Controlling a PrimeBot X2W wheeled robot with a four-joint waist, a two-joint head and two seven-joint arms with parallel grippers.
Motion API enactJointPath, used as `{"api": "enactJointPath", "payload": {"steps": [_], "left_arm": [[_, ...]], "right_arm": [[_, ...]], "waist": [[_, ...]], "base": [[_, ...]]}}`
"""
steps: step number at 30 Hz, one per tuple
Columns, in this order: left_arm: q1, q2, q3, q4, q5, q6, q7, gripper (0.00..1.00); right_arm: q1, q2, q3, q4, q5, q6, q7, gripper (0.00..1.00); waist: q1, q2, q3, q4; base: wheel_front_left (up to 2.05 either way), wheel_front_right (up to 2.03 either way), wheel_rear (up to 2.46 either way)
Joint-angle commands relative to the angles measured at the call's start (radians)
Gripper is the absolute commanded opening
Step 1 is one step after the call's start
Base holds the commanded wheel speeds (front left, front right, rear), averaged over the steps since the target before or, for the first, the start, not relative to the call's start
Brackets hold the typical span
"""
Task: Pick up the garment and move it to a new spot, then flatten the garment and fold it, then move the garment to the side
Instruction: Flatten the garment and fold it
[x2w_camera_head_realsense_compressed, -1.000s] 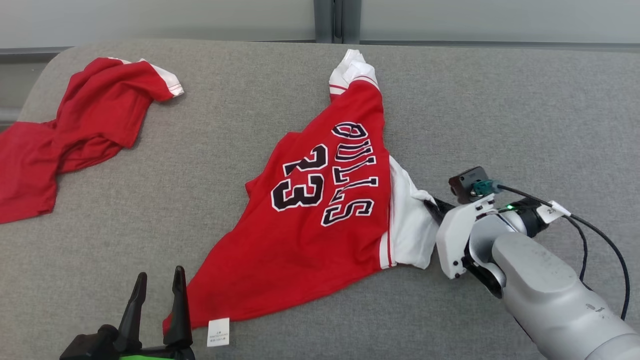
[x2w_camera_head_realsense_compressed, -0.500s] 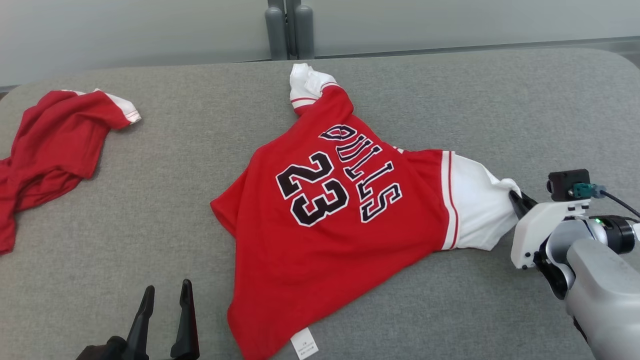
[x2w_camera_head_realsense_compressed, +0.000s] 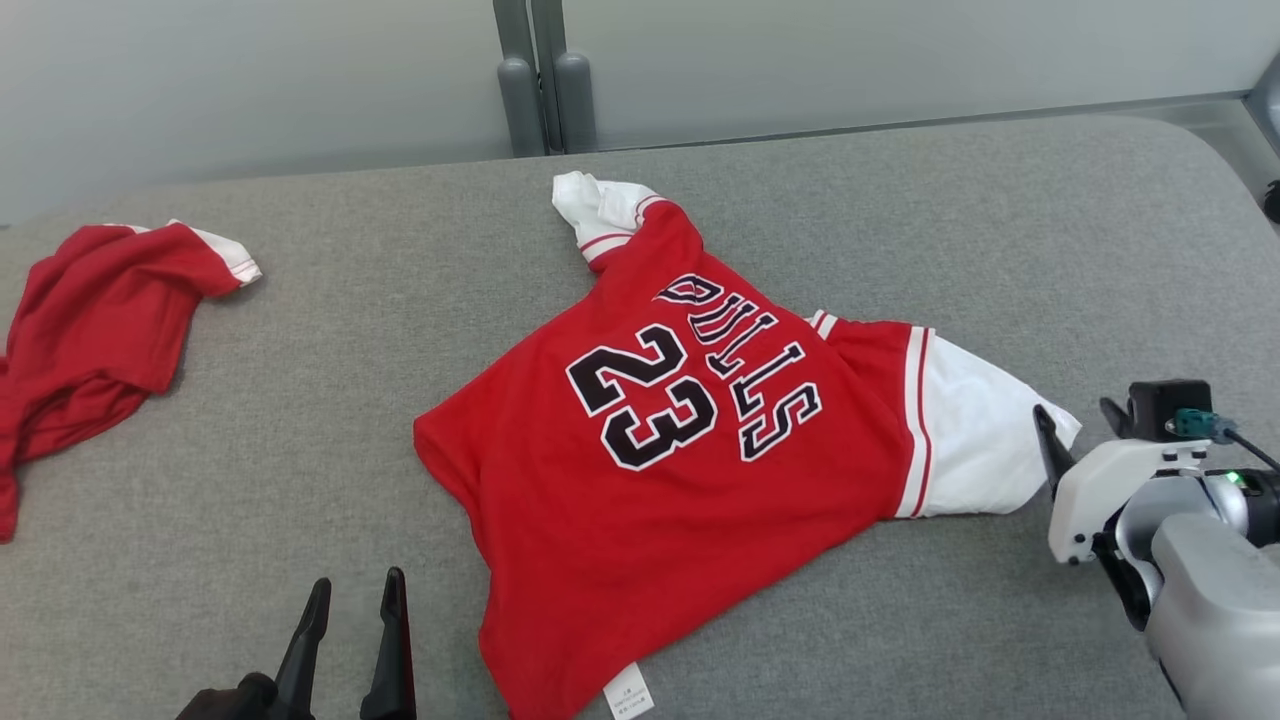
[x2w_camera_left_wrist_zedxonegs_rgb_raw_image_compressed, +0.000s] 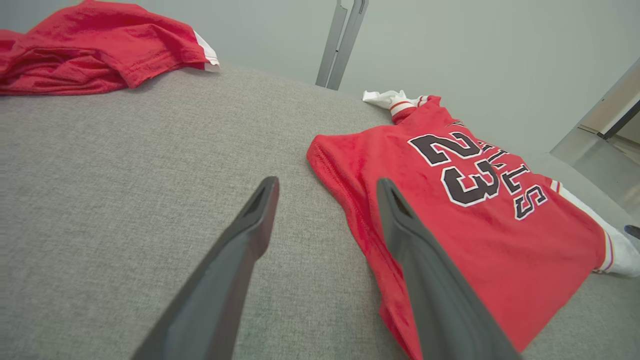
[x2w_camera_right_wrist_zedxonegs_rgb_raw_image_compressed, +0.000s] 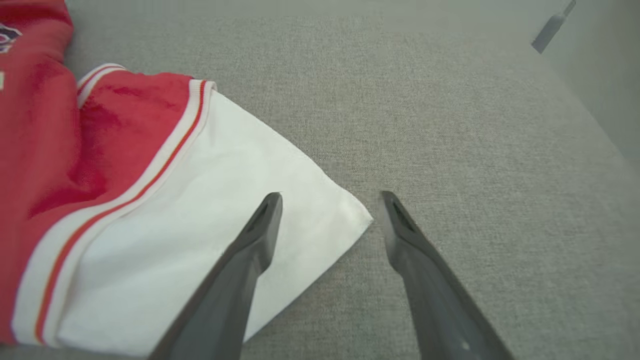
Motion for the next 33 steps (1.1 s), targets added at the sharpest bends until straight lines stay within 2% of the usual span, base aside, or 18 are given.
{"api": "enactJointPath", "payload": {"steps": [1, 2, 5, 7, 11, 13, 15, 19, 23, 33], "left_arm": [[0.007, 0.001, 0.004, -0.003, 0.005, 0.000, -0.001, 1.00], [0.012, 0.001, 0.007, -0.005, 0.007, 0.000, -0.001, 1.00], [0.029, 0.002, 0.013, -0.014, 0.015, 0.000, -0.001, 1.00], [0.035, 0.011, 0.010, -0.017, 0.026, 0.000, -0.001, 1.00], [0.049, 0.024, 0.003, -0.010, 0.040, 0.000, -0.001, 1.00], [0.046, 0.027, -0.005, -0.004, 0.048, 0.000, 0.000, 1.00], [0.042, 0.034, -0.007, 0.004, 0.058, 0.000, -0.001, 1.00], [0.036, 0.039, -0.007, 0.016, 0.079, 0.000, -0.001, 1.00], [0.036, 0.041, -0.007, 0.024, 0.092, 0.000, -0.001, 1.00], [0.032, 0.035, 0.011, 0.021, 0.108, 0.000, -0.001, 1.00]], "right_arm": [[0.020, -0.015, -0.031, -0.022, -0.028, -0.002, -0.021, 1.00], [0.035, -0.020, -0.053, -0.046, -0.048, -0.002, -0.027, 1.00], [0.133, -0.031, -0.203, -0.290, -0.141, -0.002, -0.029, 1.00], [0.250, 0.007, -0.311, -0.486, -0.210, -0.002, -0.029, 1.00], [0.446, 0.103, -0.448, -0.810, -0.314, -0.002, -0.030, 1.00], [0.532, 0.145, -0.477, -0.918, -0.340, -0.002, -0.029, 1.00], [0.591, 0.176, -0.484, -0.998, -0.318, -0.001, -0.030, 1.00], [0.690, 0.188, -0.481, -1.064, -0.300, -0.002, -0.030, 1.00], [0.737, 0.204, -0.478, -1.058, -0.306, -0.002, -0.030, 1.00], [0.714, 0.216, -0.445, -1.040, -0.317, -0.001, -0.030, 1.00]], "waist": [[0.0000, -0.0001, -0.024, 0.008], [0.0000, -0.0001, -0.031, 0.009], [0.0000, -0.0001, -0.050, 0.009], [0.0000, -0.0001, -0.061, 0.009], [0.0000, -0.0001, -0.078, 0.003], [0.0000, -0.0001, -0.080, 0.003], [0.0000, -0.0001, -0.082, 0.004], [0.0000, -0.0001, -0.089, 0.013], [0.0000, -0.0001, -0.094, 0.019], [0.0000, -0.0001, -0.098, 0.030]], "base": [[0.00, 0.00, 0.00], [0.00, 0.00, 0.00], [0.00, 0.00, 0.00], [0.00, 0.00, 0.00], [0.00, 0.00, 0.00], [0.00, 0.00, 0.00], [0.00, 0.00, 0.00], [0.00, 0.00, 0.00], [0.00, 0.00, 0.00], [0.00, 0.00, 0.00]]}}
